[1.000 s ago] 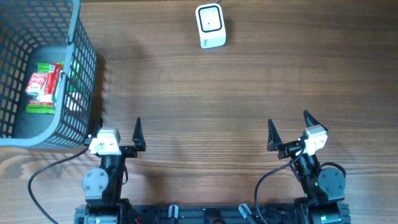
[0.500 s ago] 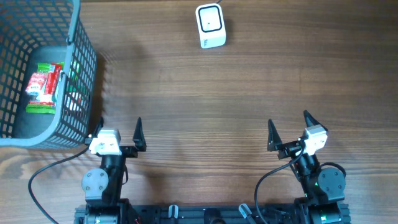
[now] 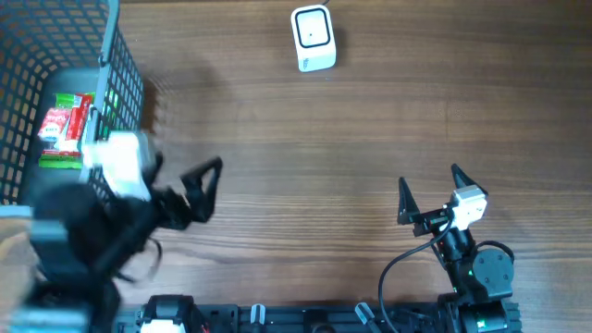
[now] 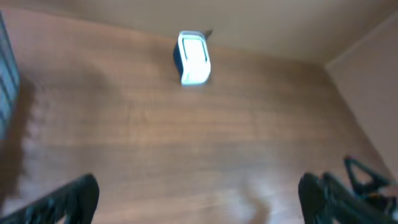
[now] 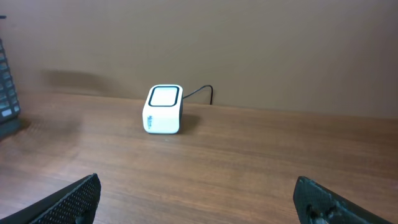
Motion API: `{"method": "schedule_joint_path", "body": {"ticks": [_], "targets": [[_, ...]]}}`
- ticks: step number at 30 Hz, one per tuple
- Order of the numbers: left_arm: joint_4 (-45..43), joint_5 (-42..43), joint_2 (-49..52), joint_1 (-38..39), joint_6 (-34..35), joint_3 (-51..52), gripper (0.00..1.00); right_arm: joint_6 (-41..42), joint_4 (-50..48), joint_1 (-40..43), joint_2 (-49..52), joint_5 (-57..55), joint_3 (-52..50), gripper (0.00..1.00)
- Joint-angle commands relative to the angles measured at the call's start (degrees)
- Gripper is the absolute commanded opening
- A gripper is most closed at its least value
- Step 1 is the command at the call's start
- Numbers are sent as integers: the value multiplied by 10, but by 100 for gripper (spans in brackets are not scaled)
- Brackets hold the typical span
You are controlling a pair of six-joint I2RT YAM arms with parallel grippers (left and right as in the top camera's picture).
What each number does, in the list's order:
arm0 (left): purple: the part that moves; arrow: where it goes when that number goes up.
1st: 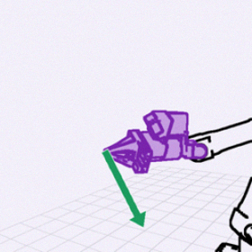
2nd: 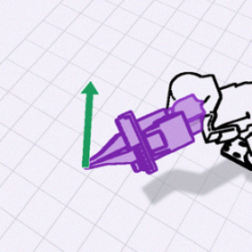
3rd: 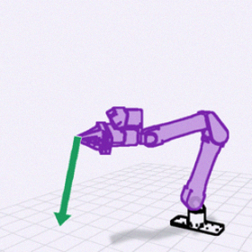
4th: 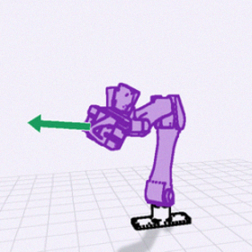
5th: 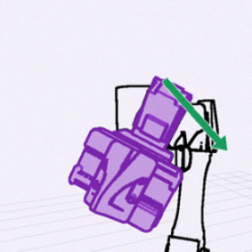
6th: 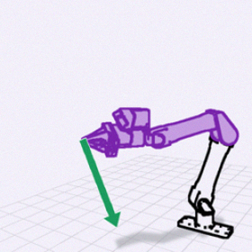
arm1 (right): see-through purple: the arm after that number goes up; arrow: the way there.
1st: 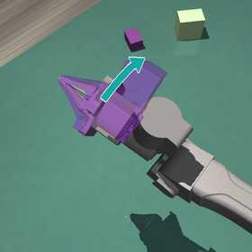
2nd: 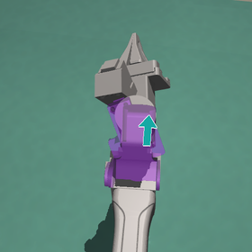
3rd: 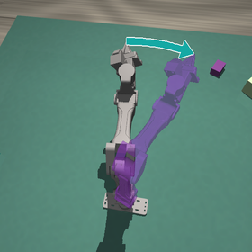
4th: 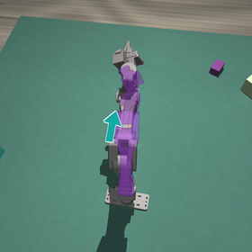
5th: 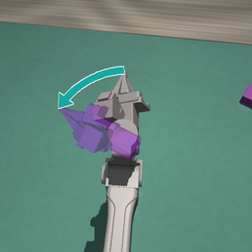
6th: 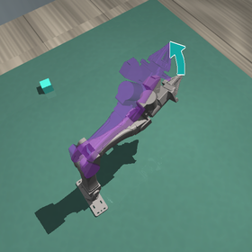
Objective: Scan the item barcode
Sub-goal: 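Reach the left gripper into the basket and grasp the green-capped jar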
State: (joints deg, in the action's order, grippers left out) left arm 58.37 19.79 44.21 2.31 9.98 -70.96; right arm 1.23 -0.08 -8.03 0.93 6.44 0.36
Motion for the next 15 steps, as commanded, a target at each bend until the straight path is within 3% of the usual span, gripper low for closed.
{"method": "schedule_joint_path", "body": {"ticks": [1,2,3,7,8,9,10,11,15], "targets": [[156,-58,197,2,-83,-287,100,3,-3,2,-1,7,-1,100],[186,-79,271,2,-83,-399,100,3,-3,2,-1,7,-1,100],[186,-76,303,2,-82,-447,100,3,-3,2,-1,7,-1,100],[118,-95,361,2,-83,-511,100,3,-3,2,-1,7,-1,100],[106,-142,361,0,-83,-511,100,3,-3,2,-1,7,-1,100],[99,-256,361,-7,-83,-511,100,3,-3,2,-1,7,-1,100],[99,-335,364,-24,-83,-511,100,3,-3,2,-1,7,-1,100],[104,-362,369,-55,-108,-511,100,3,-3,2,-1,7,-1,100],[115,-345,411,-221,-128,-511,100,3,-3,2,-1,7,-1,100]]}}
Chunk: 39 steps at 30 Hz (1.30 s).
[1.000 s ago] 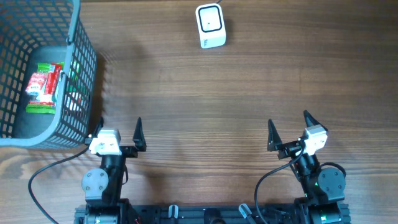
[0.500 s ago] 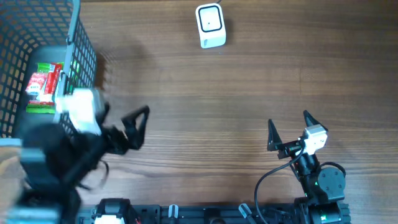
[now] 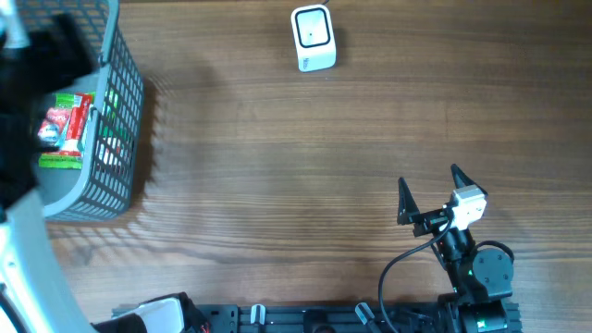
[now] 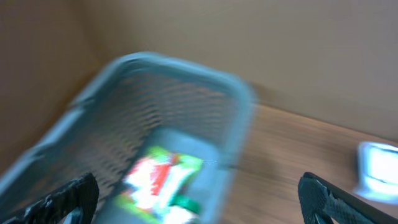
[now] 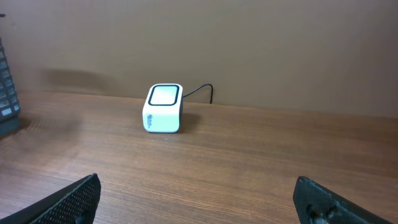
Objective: Scan the item barcode
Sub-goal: 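Reach the left gripper into the basket and grasp the green-capped jar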
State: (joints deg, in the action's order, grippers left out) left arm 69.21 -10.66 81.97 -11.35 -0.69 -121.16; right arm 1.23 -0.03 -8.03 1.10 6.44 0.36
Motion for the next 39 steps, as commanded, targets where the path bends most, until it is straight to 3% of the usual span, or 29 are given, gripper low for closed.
{"method": "schedule_joint_path", "body": {"ticks": [1,3,7,9,12,16,20,24,27,34,39], "targets": [[12,-20,56,-130,-38,-9,100,3,-4,2,-3,8,-1,100],[26,51,101,-179,-87,-9,100,3,-4,2,-3,7,-1,100],[68,152,190,-205,-142,14,95,3,-4,2,-3,7,-1,100],[85,164,231,-201,-141,34,85,3,-3,2,-3,7,-1,100],[79,164,267,-199,-141,89,84,3,-3,2,-3,7,-1,100],[2,178,285,-199,-162,207,82,3,-3,2,-3,7,-1,100],[-52,211,285,-199,-198,272,75,3,-3,2,-3,7,-1,100],[-99,225,285,-199,-202,325,75,3,-4,2,-3,7,-1,100],[-119,250,285,-199,-234,355,73,3,-3,2,-3,8,-1,100],[-178,263,285,-199,-229,426,68,3,-3,2,-3,7,-1,100],[-189,263,285,-200,-229,431,57,3,-3,2,-3,7,-1,100]]}}
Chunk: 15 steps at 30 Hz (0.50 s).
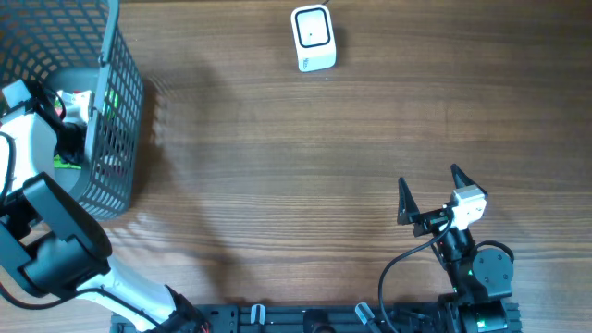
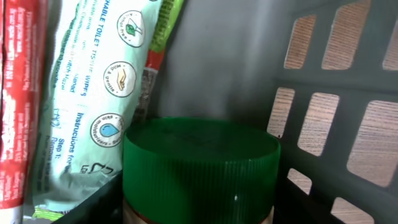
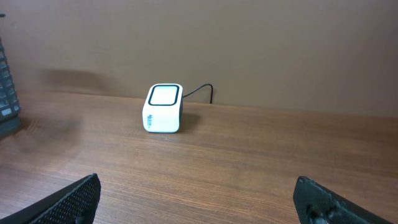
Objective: Scan the item barcode
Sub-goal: 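Reach the left gripper into the basket and grasp the green-capped jar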
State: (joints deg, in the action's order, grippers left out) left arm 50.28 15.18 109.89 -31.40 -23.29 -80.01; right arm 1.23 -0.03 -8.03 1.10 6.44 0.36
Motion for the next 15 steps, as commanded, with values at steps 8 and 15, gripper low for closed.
{"method": "schedule_joint_path", "body": {"ticks": [8,15], "targets": [[21,-16,-14,1,10,-17,67,3,-3,2,-3,7,-1,100],[55,-50,-37,1,17,-35,75,3,-3,2,-3,7,-1,100]]}}
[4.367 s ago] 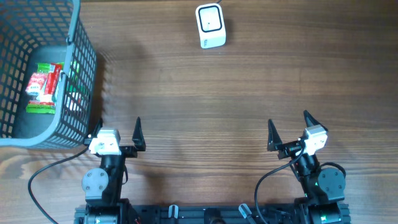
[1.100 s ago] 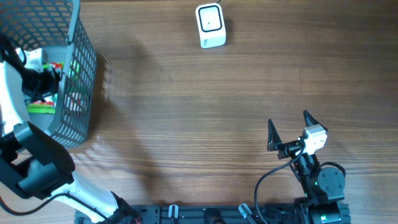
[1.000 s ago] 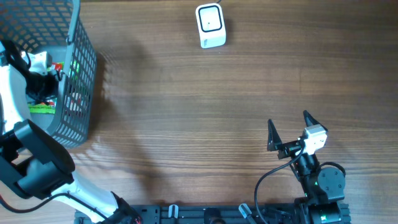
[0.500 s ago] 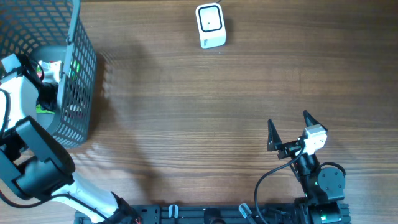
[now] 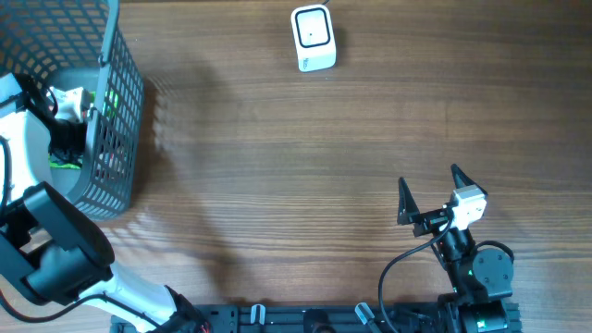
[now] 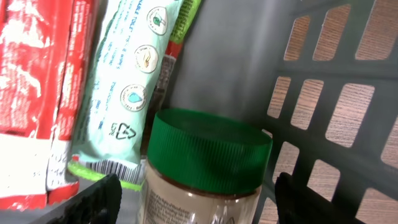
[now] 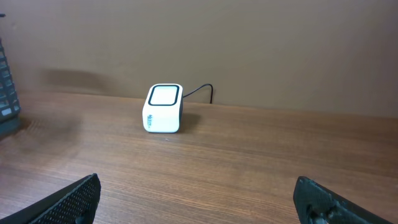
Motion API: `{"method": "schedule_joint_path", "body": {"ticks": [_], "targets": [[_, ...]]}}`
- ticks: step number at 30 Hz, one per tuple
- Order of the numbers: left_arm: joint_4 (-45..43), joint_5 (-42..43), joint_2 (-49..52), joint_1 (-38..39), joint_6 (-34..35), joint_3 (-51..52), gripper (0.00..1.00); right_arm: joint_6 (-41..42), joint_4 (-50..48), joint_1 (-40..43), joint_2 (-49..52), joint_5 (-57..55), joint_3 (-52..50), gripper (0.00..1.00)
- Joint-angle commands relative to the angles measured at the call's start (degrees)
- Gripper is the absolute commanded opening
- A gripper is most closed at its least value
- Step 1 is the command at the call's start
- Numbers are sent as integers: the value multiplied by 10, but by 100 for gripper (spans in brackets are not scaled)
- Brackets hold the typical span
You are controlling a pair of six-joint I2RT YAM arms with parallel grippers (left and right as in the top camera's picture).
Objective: Scan the item barcode
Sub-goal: 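Reach the left gripper into the basket and grasp the green-capped jar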
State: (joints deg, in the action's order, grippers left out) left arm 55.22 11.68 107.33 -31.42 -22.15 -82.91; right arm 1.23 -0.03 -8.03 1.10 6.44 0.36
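Note:
The white barcode scanner (image 5: 313,37) sits at the table's far edge, also in the right wrist view as the scanner (image 7: 164,109). My left gripper (image 5: 63,134) reaches down inside the grey mesh basket (image 5: 116,55) at the far left. A jar with a green screw lid (image 6: 208,155) stands between the spread fingers of my left gripper (image 6: 198,200), with a gap on each side. A mint-green packet (image 6: 127,87) and a red packet (image 6: 37,74) lie beside the jar. My right gripper (image 5: 430,190) stands open near the front right, nothing in it.
The basket wall (image 6: 336,81) rises close on the right of the jar. The scanner's cable (image 7: 202,92) runs off behind it. Bare wooden table (image 5: 296,166) stretches between the basket and the right arm.
The left wrist view has drawn back a little from the jar: its lid looks smaller and its clear body shows below. The right arm has not moved.
My left gripper stood open over the table beside the basket. Then the arm had swung above the basket with the packets in view. Then it was deep in the basket close over the green lid, and now it straddles the jar. The right arm stayed still.

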Motion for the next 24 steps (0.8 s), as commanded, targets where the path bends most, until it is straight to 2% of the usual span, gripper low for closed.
{"method": "schedule_joint_path", "body": {"ticks": [1,8,13,24], "targets": [[8,-16,-11,1,5,-5,75,3,-3,2,-3,7,-1,100],[16,-26,-7,1,5,-1,73,3,-3,2,-3,7,-1,100],[-20,-41,-6,1,5,43,68,3,-3,2,-3,7,-1,100],[-50,-56,-6,1,5,83,66,3,-3,2,-3,7,-1,100]]}}
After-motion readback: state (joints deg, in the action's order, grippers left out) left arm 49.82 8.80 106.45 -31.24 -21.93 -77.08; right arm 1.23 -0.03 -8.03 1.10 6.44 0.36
